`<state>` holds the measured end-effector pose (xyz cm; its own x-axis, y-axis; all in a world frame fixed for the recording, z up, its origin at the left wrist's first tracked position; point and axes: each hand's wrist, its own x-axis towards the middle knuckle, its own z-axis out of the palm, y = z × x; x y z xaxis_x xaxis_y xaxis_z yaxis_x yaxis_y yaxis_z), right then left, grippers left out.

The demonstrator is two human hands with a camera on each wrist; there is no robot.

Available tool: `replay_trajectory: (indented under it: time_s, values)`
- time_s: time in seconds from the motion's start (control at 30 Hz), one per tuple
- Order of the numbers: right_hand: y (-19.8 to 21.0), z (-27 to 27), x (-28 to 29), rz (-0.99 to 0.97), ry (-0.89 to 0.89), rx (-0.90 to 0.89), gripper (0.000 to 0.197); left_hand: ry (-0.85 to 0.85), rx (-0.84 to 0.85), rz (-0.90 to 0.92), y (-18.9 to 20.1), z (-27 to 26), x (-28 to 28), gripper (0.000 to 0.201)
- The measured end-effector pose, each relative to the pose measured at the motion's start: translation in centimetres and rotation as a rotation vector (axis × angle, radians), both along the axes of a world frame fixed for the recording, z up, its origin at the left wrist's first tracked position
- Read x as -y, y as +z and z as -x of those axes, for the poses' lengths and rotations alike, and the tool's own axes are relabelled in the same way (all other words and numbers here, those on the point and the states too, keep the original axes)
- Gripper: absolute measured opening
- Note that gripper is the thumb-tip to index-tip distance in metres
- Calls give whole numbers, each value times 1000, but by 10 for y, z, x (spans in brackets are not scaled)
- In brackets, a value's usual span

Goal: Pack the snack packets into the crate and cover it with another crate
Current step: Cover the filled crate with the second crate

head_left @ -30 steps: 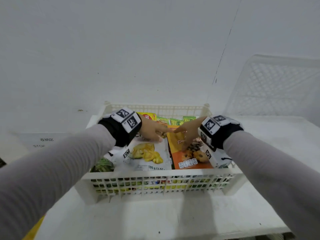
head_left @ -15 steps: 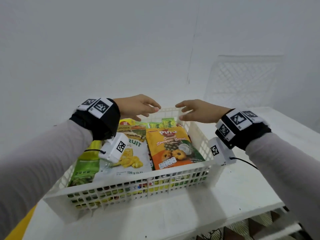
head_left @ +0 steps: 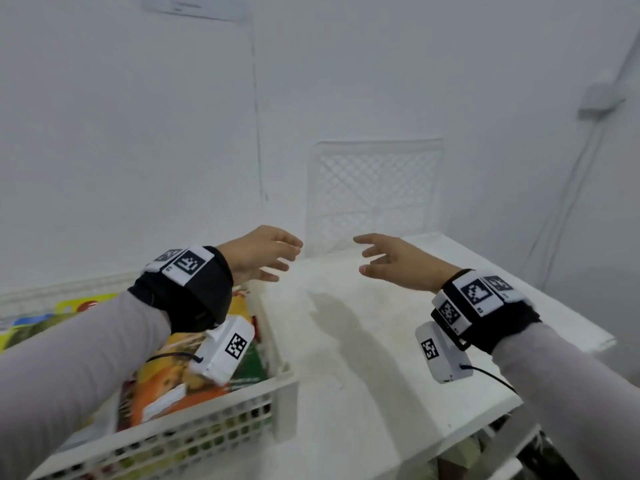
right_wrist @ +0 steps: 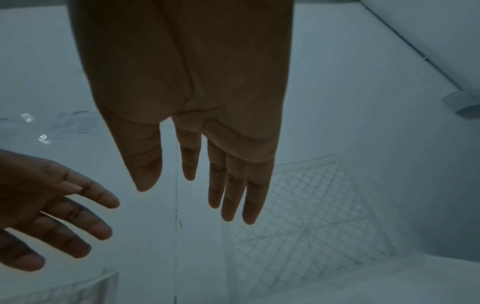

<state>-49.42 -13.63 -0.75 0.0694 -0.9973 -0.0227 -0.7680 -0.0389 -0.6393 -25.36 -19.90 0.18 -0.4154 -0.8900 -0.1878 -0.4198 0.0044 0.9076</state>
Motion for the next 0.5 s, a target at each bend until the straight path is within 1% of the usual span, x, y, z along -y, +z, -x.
replay_trajectory:
  time_s: [0.2, 0.37, 0.5]
  values:
    - [-10, 91, 6, 14, -76, 41, 46, 53, 15, -48, -14, 72, 18, 30]
    - [-26, 158, 25, 91, -240, 104, 41, 152, -33, -76, -30, 120, 38, 34]
    - [-43, 199, 49, 114, -344, 153, 42, 253, -28, -54, -45, 148, 63, 37]
